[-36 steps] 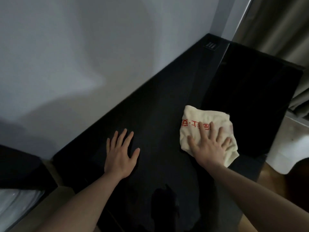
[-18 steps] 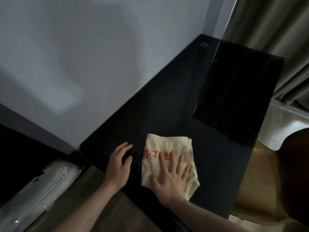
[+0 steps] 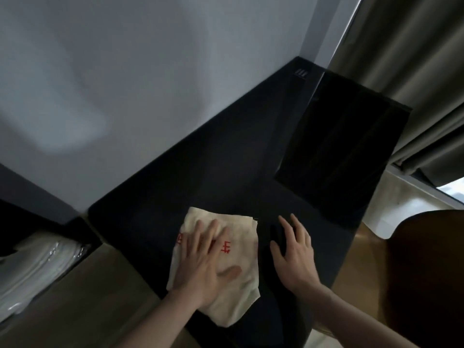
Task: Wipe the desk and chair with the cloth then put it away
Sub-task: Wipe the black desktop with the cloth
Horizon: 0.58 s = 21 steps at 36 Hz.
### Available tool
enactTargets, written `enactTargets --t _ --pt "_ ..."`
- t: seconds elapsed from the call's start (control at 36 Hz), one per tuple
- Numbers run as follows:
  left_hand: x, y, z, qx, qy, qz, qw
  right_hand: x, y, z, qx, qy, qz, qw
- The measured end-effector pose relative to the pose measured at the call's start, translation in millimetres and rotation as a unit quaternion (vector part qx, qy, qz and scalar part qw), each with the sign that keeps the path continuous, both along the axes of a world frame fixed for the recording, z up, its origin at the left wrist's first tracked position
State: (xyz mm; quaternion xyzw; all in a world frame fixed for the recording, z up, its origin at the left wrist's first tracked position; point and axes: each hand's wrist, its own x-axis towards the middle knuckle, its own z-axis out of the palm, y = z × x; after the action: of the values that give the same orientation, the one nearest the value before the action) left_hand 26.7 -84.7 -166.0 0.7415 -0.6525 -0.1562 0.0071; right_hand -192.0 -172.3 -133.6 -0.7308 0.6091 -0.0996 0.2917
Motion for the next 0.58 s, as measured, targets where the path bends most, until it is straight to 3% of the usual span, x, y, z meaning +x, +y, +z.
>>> enactTargets --t 0.22,0.42,0.58 --pt "34 26 0 0.024 -0.027 0.129 0.991 -13 -9 -23 -0.034 0.102 0.079 0.991" --pt "57 26 -3 0.028 -0.026 0.211 0.977 -21 -7 -31 -0.052 0.105 0.096 0.989" --pt "58 14 4 0.048 -0.042 0.225 0.972 -21 -6 -33 -0.052 0.105 0.091 0.989"
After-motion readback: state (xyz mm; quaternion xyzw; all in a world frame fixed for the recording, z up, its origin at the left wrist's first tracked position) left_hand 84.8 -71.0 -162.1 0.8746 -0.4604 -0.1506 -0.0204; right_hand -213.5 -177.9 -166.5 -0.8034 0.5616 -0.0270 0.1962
